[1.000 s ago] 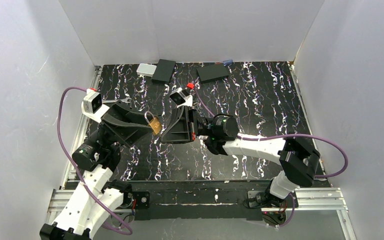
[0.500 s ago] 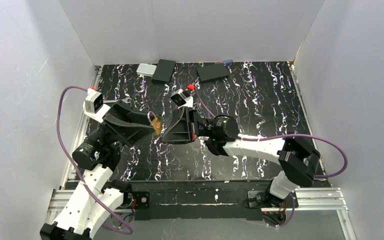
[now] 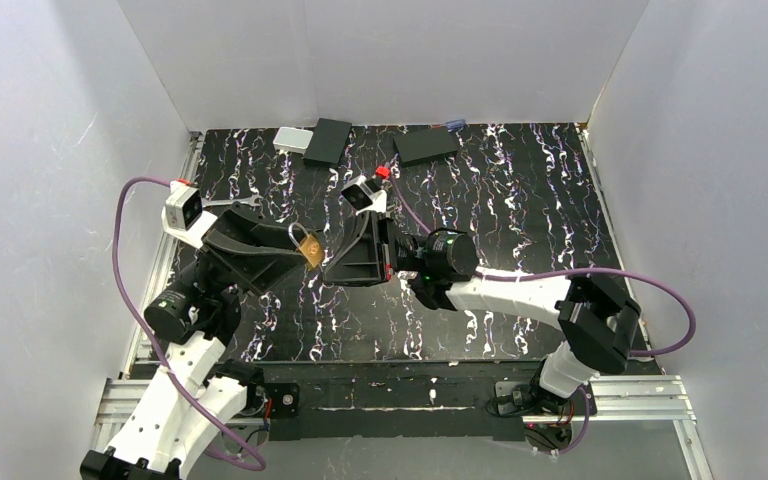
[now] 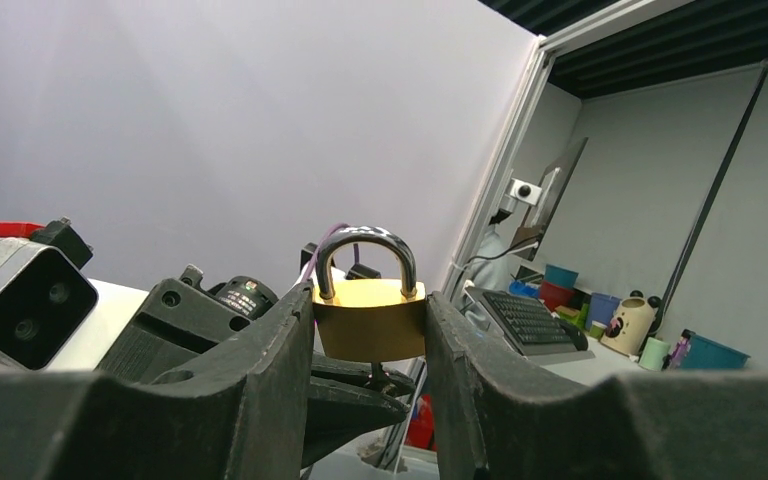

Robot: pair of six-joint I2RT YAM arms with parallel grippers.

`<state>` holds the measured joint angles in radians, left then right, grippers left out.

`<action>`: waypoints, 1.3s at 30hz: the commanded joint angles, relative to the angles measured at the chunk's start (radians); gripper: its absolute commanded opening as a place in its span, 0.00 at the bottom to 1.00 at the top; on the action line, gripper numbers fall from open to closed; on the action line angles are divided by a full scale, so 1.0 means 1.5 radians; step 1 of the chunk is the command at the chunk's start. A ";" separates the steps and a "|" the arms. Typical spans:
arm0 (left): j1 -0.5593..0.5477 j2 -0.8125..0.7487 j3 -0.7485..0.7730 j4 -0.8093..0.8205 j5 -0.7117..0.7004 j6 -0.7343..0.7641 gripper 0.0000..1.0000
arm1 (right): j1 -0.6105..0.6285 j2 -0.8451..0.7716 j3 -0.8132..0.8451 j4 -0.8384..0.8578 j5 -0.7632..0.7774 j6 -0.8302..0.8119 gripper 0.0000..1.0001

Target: Unlock with the key

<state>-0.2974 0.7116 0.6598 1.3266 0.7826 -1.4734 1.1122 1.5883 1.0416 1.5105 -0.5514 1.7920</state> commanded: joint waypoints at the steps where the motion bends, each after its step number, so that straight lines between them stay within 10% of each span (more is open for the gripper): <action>1: -0.007 -0.018 0.001 0.044 0.030 -0.004 0.00 | -0.016 0.010 0.068 0.142 0.085 0.048 0.01; 35: -0.007 0.021 0.082 0.045 0.160 0.012 0.00 | -0.017 0.018 0.130 0.090 0.056 0.140 0.01; 39: -0.007 0.020 0.081 0.026 0.149 0.007 0.00 | -0.017 -0.018 0.142 -0.068 -0.015 0.009 0.01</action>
<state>-0.2962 0.7555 0.7700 1.3392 0.8494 -1.4658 1.1114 1.6253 1.1595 1.5101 -0.6415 1.9514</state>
